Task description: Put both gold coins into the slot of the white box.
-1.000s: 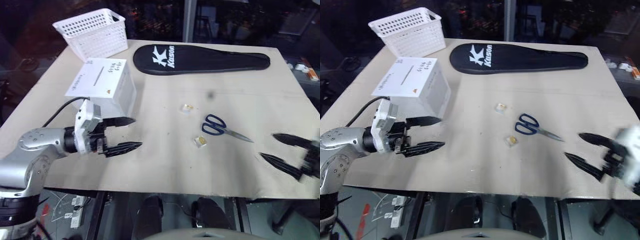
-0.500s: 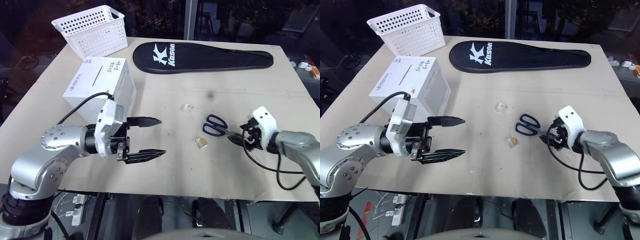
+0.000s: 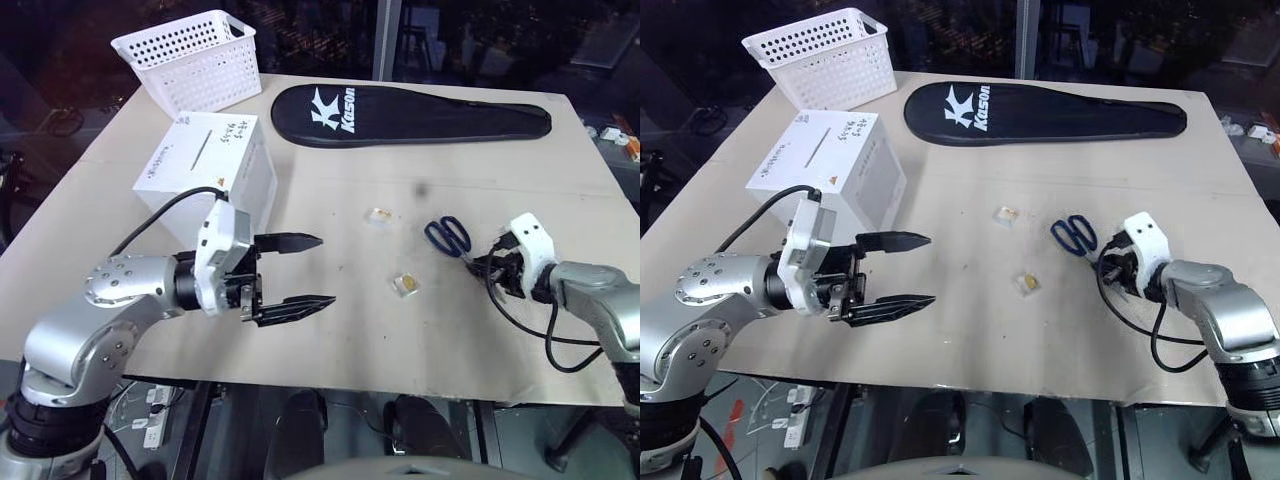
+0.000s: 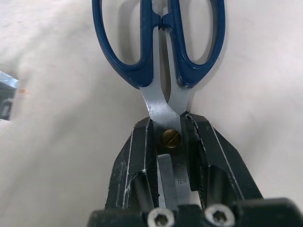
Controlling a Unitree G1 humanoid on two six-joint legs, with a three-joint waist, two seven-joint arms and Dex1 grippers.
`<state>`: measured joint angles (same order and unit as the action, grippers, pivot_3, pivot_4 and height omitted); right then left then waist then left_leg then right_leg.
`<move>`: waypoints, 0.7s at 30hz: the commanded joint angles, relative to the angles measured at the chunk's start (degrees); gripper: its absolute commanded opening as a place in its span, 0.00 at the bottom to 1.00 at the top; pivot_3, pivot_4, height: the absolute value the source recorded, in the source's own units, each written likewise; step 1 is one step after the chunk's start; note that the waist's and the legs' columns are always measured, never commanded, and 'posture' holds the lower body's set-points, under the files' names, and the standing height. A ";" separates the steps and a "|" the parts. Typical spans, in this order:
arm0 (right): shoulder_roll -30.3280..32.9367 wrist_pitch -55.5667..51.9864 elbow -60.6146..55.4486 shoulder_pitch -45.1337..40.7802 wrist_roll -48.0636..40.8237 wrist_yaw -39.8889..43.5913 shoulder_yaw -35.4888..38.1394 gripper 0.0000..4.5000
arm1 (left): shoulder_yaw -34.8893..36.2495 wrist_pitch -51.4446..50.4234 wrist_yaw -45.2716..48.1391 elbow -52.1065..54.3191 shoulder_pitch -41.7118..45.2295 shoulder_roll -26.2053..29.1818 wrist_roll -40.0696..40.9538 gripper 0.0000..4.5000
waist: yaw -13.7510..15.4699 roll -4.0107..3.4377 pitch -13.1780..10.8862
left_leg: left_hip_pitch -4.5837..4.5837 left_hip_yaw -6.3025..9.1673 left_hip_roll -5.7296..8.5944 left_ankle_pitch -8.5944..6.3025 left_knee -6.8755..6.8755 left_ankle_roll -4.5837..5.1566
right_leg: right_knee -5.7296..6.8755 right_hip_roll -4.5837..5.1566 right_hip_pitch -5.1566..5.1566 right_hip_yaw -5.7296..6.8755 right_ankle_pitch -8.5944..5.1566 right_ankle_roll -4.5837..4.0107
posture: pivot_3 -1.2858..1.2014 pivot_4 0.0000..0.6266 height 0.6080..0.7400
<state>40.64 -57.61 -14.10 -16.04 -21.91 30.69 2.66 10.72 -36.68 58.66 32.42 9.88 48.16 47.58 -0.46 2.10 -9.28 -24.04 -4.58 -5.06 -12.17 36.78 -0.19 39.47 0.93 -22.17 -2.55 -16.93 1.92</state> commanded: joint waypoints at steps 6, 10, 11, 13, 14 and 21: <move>-1.47 -9.30 2.84 -0.41 7.62 -17.75 15.79 0.08 | -0.26 1.53 -0.42 0.98 1.00 -0.87 0.17 1.00 | -0.25 -0.08 -0.05 | -0.06 -0.05 0.02 0.00 -0.06 0.00 | 0.00 0.00 -0.10 -0.05 0.00 0.00 | 0.52 0.24 1.00; 0.44 -11.25 1.14 4.25 7.48 -16.25 18.43 0.08 | -0.36 1.90 -0.27 0.74 0.69 -0.99 -0.11 1.00 | -0.33 -0.11 -0.05 | -0.05 -0.05 0.02 0.01 -0.23 -0.01 | -0.07 -0.02 -0.12 -0.06 0.00 -0.01 | 0.52 0.24 1.00; 0.79 -11.44 0.65 5.48 6.66 -14.86 18.50 0.19 | -0.56 2.12 -0.04 0.75 0.49 -1.03 -0.27 1.00 | -0.33 -0.12 -0.05 | -0.05 -0.06 0.02 0.01 -0.26 -0.01 | -0.11 -0.02 -0.13 -0.06 -0.01 0.00 | 0.52 0.24 1.00; 1.28 -11.42 -0.03 6.99 5.74 -13.05 18.24 0.38 | -0.83 2.43 0.31 0.75 0.32 -1.05 -0.48 1.00 | -0.38 -0.13 -0.04 | -0.05 -0.07 0.02 0.01 -0.29 -0.01 | -0.21 -0.02 -0.10 -0.06 0.00 0.00 | 0.52 0.24 1.00; 1.45 -11.23 -0.18 7.49 5.72 -12.72 18.03 0.49 | -0.87 2.46 0.37 0.71 0.35 -1.06 -0.47 1.00 | -0.45 -0.13 -0.04 | -0.05 -0.07 0.02 0.00 -0.29 -0.01 | -0.26 -0.02 -0.09 -0.06 0.00 0.00 | 0.52 0.24 1.00; 4.27 -1.95 -12.01 13.92 0.50 -2.37 20.39 0.99 | -0.38 2.48 1.90 -0.48 0.67 -0.47 0.57 1.00 | -0.45 -0.14 -0.05 | -0.05 -0.01 0.01 0.00 -0.35 -0.01 | -0.40 -0.04 -0.05 -0.01 0.00 0.02 | 0.52 0.24 1.00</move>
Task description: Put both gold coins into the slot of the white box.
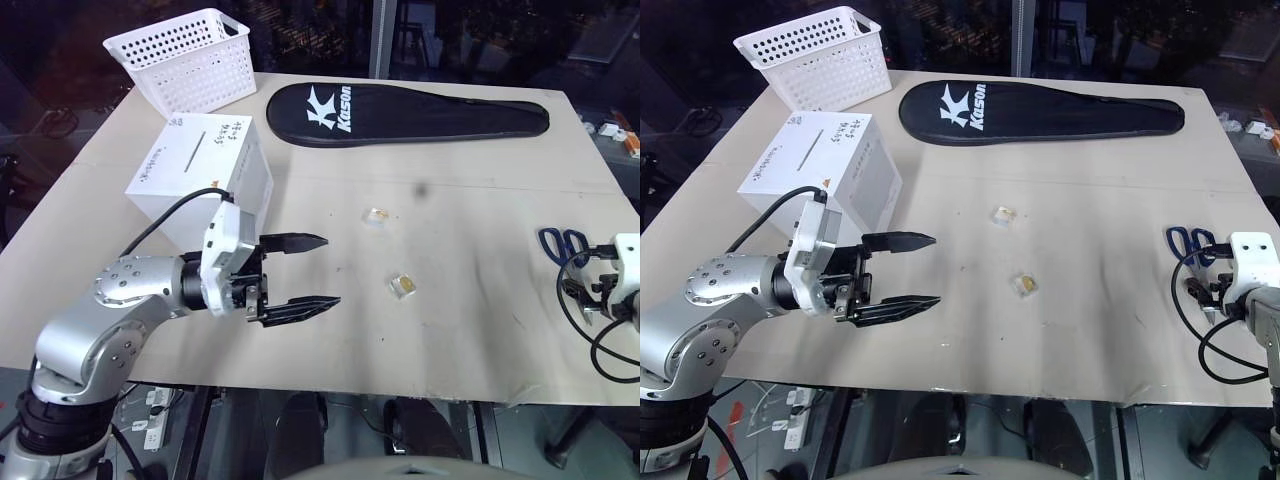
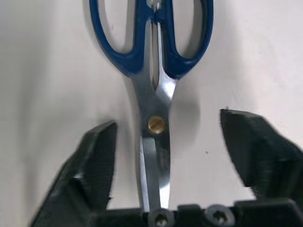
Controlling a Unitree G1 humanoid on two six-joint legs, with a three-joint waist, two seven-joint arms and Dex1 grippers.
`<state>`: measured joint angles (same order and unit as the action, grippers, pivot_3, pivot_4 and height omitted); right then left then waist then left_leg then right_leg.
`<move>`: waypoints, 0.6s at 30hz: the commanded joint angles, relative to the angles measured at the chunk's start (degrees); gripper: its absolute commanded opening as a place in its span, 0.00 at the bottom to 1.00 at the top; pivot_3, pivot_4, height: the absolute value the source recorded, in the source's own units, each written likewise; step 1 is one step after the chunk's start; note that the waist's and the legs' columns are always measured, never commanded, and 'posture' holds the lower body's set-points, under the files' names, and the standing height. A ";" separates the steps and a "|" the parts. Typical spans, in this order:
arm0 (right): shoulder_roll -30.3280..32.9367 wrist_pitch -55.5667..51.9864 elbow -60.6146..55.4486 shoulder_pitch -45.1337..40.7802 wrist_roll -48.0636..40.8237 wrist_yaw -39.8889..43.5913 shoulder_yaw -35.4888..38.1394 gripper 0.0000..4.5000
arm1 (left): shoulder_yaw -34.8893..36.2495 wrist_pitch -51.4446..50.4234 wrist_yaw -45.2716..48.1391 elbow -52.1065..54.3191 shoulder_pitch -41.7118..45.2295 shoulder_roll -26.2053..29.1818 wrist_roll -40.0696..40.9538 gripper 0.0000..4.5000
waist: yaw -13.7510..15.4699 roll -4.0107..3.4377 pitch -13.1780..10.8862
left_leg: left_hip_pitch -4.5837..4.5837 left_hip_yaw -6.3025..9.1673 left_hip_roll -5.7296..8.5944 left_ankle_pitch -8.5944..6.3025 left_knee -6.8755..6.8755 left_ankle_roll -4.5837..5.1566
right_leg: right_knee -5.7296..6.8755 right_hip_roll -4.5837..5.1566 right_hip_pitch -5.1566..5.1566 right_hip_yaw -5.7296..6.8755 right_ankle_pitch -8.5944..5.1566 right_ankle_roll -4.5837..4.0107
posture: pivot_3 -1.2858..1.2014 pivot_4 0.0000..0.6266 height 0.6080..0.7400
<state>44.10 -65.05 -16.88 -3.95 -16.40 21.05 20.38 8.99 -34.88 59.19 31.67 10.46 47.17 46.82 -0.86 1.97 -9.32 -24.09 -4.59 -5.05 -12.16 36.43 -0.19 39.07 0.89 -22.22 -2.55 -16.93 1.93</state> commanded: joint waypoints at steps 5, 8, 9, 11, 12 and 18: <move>1.16 9.28 -22.81 6.17 -16.58 19.59 1.71 0.99 | 1.78 1.47 5.25 -0.21 -2.41 1.93 1.34 1.00 | -0.20 -0.19 -0.08 | -0.02 0.11 -0.03 -0.01 -0.07 -0.01 | -0.14 -0.05 0.02 0.03 -0.04 0.06 | 0.52 0.24 1.00; -1.31 3.93 -24.71 1.20 -21.08 16.31 -2.25 0.82 | 2.11 1.70 5.72 -0.71 -3.49 2.14 0.92 1.00 | -0.11 -0.10 -0.09 | -0.03 0.11 -0.01 -0.01 -0.04 -0.01 | -0.20 0.03 0.07 0.07 -0.01 0.03 | 0.52 0.24 1.00; -2.48 2.03 -25.22 -0.78 -21.96 14.82 -4.21 0.75 | 2.17 1.89 5.92 -0.85 -3.70 2.27 0.61 1.00 | -0.09 -0.11 -0.09 | -0.03 0.12 -0.01 -0.01 0.00 -0.01 | -0.19 0.04 0.07 0.04 0.01 0.02 | 0.52 0.24 1.00; -5.26 -3.45 -25.47 -4.61 -24.98 12.00 -7.10 0.75 | 2.43 2.21 6.31 -1.05 -4.15 2.46 0.29 1.00 | -0.11 -0.06 -0.07 | -0.03 0.13 0.00 -0.01 0.01 -0.01 | -0.16 0.02 0.07 0.07 0.01 0.02 | 0.52 0.24 1.00; -6.08 -5.36 -25.50 -5.85 -25.96 11.01 -7.92 0.75 | 2.52 2.32 6.44 -1.13 -4.30 2.50 0.22 1.00 | -0.09 -0.07 -0.07 | -0.02 0.14 -0.01 -0.01 0.01 -0.01 | -0.14 0.00 0.07 0.11 0.01 0.01 | 0.52 0.24 1.00; -8.51 -8.86 -22.34 -9.29 -25.04 6.41 -13.85 0.48 | 2.79 2.27 6.33 -0.68 -5.01 2.63 0.23 1.00 | 0.15 -0.07 -0.07 | -0.29 0.21 0.00 -0.01 0.03 -0.01 | -0.20 0.04 -0.05 0.19 0.00 -0.01 | 0.52 0.24 1.00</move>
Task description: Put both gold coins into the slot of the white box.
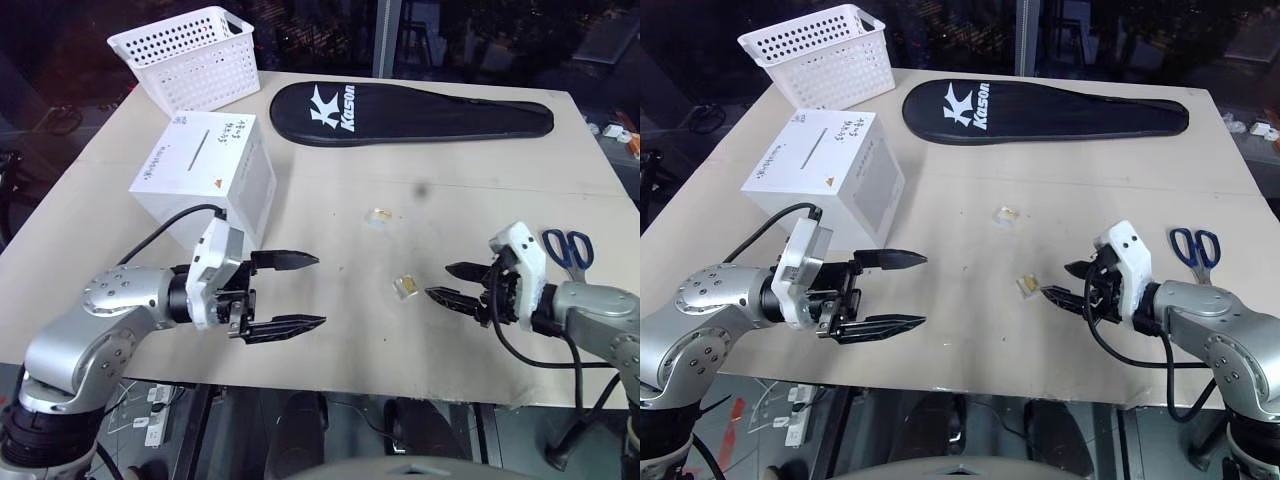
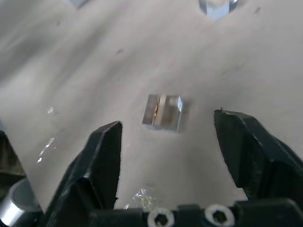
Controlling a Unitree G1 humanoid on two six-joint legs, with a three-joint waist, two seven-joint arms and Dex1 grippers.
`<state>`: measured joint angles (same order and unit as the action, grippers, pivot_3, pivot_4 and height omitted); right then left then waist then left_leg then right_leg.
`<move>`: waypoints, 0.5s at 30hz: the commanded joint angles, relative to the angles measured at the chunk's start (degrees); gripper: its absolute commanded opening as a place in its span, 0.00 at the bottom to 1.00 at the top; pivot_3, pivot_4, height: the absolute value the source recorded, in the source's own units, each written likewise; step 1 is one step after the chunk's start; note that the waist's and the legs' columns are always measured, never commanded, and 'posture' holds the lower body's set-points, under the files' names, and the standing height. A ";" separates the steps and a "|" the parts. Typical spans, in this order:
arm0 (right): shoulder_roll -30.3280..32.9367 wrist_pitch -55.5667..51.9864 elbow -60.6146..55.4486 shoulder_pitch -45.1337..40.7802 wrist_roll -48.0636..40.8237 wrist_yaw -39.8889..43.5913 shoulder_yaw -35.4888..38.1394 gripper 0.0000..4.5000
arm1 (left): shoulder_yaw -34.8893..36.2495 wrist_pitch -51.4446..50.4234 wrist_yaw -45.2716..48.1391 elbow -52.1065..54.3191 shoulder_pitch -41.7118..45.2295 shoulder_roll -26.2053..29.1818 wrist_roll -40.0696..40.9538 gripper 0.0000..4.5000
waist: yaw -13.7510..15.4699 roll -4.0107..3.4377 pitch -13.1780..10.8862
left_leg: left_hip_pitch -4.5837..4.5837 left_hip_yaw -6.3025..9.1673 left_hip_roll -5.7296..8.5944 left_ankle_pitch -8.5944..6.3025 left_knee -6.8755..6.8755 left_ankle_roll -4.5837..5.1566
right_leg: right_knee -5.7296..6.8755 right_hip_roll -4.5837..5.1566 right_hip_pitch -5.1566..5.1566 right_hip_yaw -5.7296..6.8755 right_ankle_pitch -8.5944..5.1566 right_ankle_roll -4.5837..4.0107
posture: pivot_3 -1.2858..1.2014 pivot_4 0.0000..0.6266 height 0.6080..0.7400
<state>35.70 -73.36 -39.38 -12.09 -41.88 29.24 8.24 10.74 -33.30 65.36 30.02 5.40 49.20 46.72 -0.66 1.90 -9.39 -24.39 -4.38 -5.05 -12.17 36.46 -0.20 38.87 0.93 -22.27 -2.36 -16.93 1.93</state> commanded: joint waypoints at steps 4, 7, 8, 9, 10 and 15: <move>-1.71 -0.80 1.61 -2.46 -0.63 -2.50 -2.94 0.48 | 1.23 0.39 -0.27 1.21 -0.03 0.75 0.48 1.00 | -0.05 -0.01 0.00 | -0.36 0.07 0.00 0.01 0.04 0.00 | 0.08 -0.02 -0.38 0.04 0.01 0.00 | 0.52 0.24 1.00; -2.49 -0.67 2.12 -2.82 -0.62 -2.65 -4.37 0.36 | 1.29 -0.23 -0.84 1.64 -0.15 0.90 0.91 1.00 | -0.09 0.00 0.00 | -0.36 0.07 0.00 0.01 0.04 0.00 | 0.09 -0.04 -0.39 0.04 0.01 0.01 | 0.52 0.24 1.00; -2.62 -0.53 2.18 -2.81 -0.48 -2.63 -4.98 0.28 | 1.35 -0.47 -0.94 1.84 -0.29 1.05 1.10 1.00 | -0.11 0.00 0.00 | -0.36 0.08 0.00 0.01 0.04 0.00 | 0.09 -0.04 -0.39 0.03 0.01 0.01 | 0.52 0.24 1.00; -2.74 -0.46 2.30 -2.83 -0.41 -2.68 -5.36 0.28 | 1.36 -0.62 -1.02 1.96 -0.33 1.13 1.22 1.00 | -0.12 0.00 0.00 | -0.36 0.07 0.00 0.01 0.04 0.00 | 0.09 -0.03 -0.40 0.01 0.01 0.01 | 0.52 0.24 1.00; -2.92 -0.41 2.52 -2.86 -0.38 -2.80 -5.65 0.28 | 1.41 -0.73 -1.07 2.04 -0.36 1.19 1.32 1.00 | -0.12 0.00 0.00 | -0.36 0.07 0.00 0.01 0.04 0.00 | 0.08 -0.03 -0.39 0.02 0.01 0.01 | 0.52 0.24 1.00; -3.51 0.49 3.75 -2.81 0.38 -3.44 -6.91 0.28 | 1.36 -1.68 -1.96 2.59 0.43 1.32 1.90 1.00 | -0.11 0.00 0.00 | -0.36 0.06 0.00 0.01 0.04 0.00 | 0.09 -0.03 -0.39 0.04 0.01 0.01 | 0.52 0.24 1.00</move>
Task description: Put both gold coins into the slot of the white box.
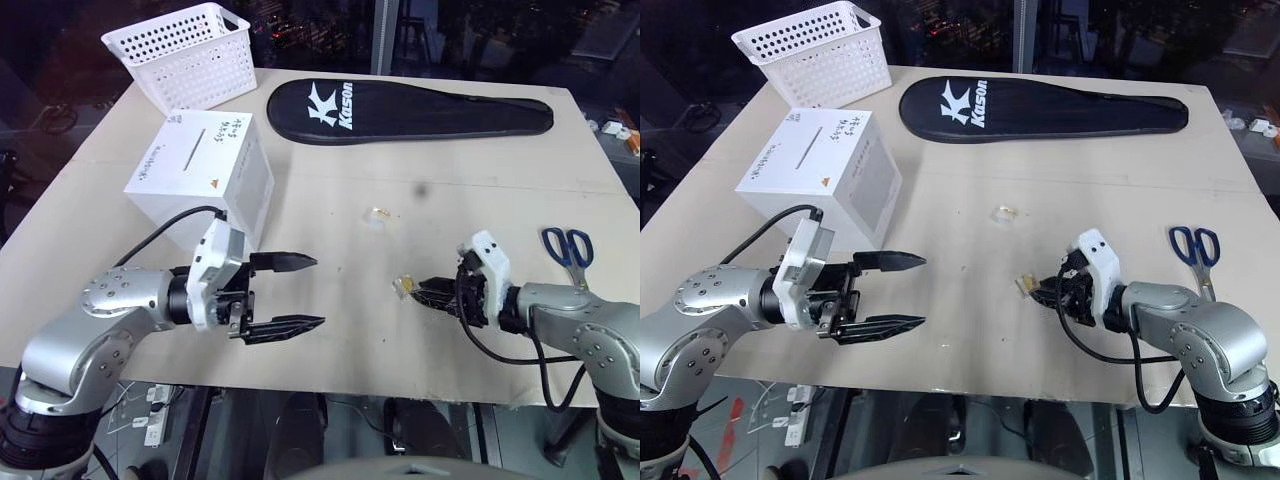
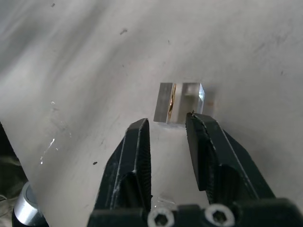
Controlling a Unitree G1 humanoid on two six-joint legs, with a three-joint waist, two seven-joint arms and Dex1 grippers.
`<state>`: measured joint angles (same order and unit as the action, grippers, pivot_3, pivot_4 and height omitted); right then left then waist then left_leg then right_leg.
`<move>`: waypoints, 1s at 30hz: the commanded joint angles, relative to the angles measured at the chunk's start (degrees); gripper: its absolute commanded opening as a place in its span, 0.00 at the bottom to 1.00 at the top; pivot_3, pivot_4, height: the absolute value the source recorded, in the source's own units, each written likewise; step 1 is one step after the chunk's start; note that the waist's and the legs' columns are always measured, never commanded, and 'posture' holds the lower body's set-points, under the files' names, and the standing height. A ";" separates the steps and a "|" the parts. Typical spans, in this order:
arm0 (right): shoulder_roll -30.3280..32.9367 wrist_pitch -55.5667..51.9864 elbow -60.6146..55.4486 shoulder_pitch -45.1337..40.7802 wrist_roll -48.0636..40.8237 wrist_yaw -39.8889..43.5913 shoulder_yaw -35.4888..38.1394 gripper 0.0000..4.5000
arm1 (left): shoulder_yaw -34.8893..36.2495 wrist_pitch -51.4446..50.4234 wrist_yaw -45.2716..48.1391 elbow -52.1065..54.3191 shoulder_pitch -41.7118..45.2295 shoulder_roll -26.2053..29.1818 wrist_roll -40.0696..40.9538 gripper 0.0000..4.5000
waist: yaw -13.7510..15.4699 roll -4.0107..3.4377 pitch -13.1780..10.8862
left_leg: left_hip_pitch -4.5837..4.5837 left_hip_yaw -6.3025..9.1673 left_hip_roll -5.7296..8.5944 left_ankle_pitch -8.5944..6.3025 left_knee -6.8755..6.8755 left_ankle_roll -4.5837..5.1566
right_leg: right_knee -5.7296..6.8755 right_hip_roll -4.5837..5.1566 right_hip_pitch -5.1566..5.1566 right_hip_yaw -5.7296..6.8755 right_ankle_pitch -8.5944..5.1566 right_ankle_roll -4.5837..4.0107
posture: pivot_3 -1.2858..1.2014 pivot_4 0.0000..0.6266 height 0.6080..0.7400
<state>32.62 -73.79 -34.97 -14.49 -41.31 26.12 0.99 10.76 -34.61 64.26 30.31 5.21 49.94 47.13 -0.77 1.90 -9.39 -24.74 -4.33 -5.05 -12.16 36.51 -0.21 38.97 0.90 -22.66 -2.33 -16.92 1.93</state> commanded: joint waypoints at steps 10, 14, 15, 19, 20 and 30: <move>-2.07 1.44 0.94 -1.74 0.73 -1.61 -1.15 0.28 | 1.39 0.11 -0.69 1.61 0.28 0.39 1.11 1.00 | -0.02 0.00 0.00 | 0.00 0.00 0.00 0.00 0.00 0.00 | 0.02 -0.01 0.00 0.00 0.00 0.00 | 0.52 0.24 1.00; -2.41 1.50 1.52 -2.41 0.76 -1.88 -1.33 0.28 | 2.01 1.47 0.22 1.47 -1.54 0.23 0.44 1.00 | -0.04 0.00 0.00 | 0.00 -0.02 0.00 0.00 0.00 0.00 | 0.02 0.00 0.00 -0.01 0.00 0.00 | 0.52 0.24 1.00; -2.51 1.48 1.68 -2.61 0.77 -1.93 -1.33 0.28 | 2.11 2.02 0.48 1.43 -2.22 0.15 0.16 1.00 | -0.03 0.00 0.00 | 0.00 -0.01 0.00 0.00 0.00 0.00 | 0.02 0.00 0.00 -0.01 0.00 0.00 | 0.52 0.24 1.00; -2.72 1.18 2.15 -3.03 0.78 -2.09 -1.41 0.10 | 2.62 4.39 1.49 1.34 -5.06 -0.17 -0.84 1.00 | -0.04 -0.01 0.01 | 0.00 -0.01 0.00 0.00 0.00 0.00 | 0.02 0.00 -0.01 0.00 0.00 0.00 | 0.52 0.24 1.00; -2.73 1.12 2.26 -3.11 0.78 -2.14 -1.39 0.01 | 2.72 4.87 1.70 1.24 -5.55 -0.22 -0.99 1.00 | -0.03 -0.01 0.01 | 0.00 -0.02 0.00 0.00 0.00 0.00 | 0.02 0.00 -0.01 0.00 0.00 0.00 | 0.52 0.24 1.00; -1.29 3.77 -0.10 -3.05 -2.06 1.71 1.11 0.01 | 3.82 -0.54 -3.20 0.89 -2.08 -0.78 6.01 1.00 | 0.09 -0.01 0.01 | 0.00 0.01 0.00 0.00 0.02 0.00 | 0.04 0.00 0.00 0.02 0.01 0.00 | 0.52 0.24 1.00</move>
<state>30.54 -72.41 -31.97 -16.75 -41.32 25.67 -0.13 13.11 -33.89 62.33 30.67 2.03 49.39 50.36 -0.68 1.89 -9.38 -24.74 -4.31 -5.05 -12.16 36.53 -0.20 39.01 0.90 -22.65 -2.31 -16.91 1.93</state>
